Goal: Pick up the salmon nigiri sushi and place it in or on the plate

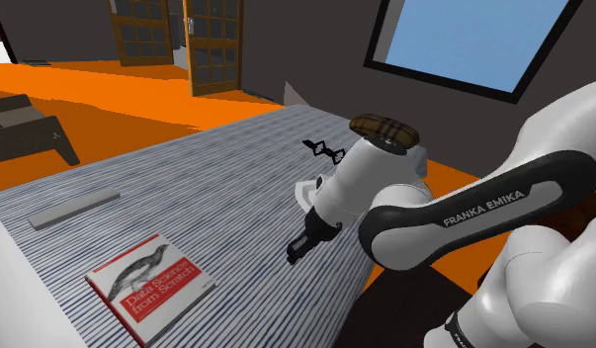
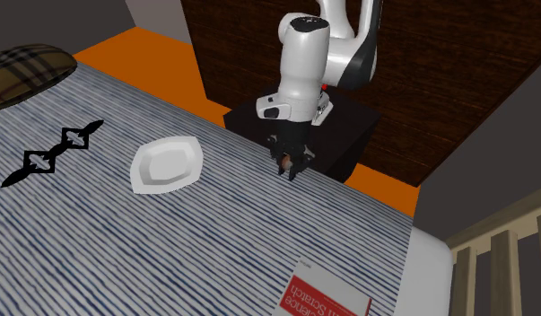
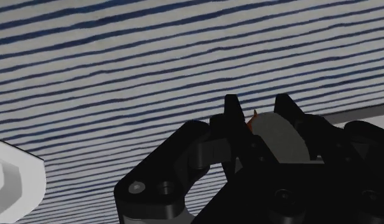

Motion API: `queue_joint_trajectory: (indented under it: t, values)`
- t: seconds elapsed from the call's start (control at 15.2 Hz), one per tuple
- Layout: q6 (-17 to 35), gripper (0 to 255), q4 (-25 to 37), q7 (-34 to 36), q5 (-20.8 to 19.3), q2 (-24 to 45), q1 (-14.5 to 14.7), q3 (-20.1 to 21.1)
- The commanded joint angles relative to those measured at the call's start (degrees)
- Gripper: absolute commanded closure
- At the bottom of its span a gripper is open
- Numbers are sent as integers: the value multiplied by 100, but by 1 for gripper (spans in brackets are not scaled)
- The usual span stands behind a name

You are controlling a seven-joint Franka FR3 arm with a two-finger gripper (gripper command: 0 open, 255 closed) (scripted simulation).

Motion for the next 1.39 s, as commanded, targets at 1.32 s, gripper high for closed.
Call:
queue_joint_trajectory:
  t: [1.32]
  values:
    - [-658,255,1690,-4008,202,1538,-1116,-2801]
